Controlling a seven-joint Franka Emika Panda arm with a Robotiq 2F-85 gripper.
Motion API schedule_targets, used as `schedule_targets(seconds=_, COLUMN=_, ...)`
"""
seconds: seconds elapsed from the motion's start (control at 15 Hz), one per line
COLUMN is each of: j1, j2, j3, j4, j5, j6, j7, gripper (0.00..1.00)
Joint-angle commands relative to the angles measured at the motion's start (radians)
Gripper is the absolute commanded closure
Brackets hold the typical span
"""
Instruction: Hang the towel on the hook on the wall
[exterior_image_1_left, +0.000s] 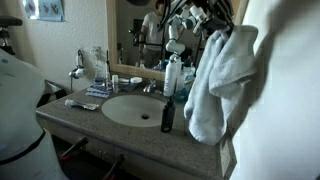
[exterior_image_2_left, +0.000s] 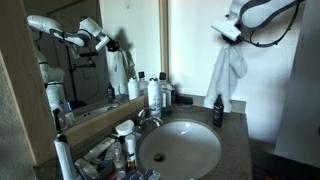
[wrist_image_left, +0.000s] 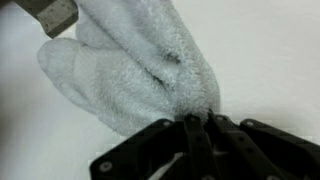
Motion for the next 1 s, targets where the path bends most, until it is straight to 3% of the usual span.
schedule_targets(seconds=0.0, j1=-0.038, j2=-0.029, j3=0.060, j4=0.129, j5=-0.088, j6=-0.070, j7=0.093, gripper=0.94)
schedule_targets(seconds=0.53, j1=0.027, j2=0.066, j3=0.103, j4=0.515, j5=-0.313, j6=-0.202, j7=0.166, gripper=0.94)
schedule_targets(seconds=0.93, j1=0.194, j2=0.197, j3=0.084, j4=0.761, j5=-0.478, j6=-0.311, j7=0.153, gripper=0.94)
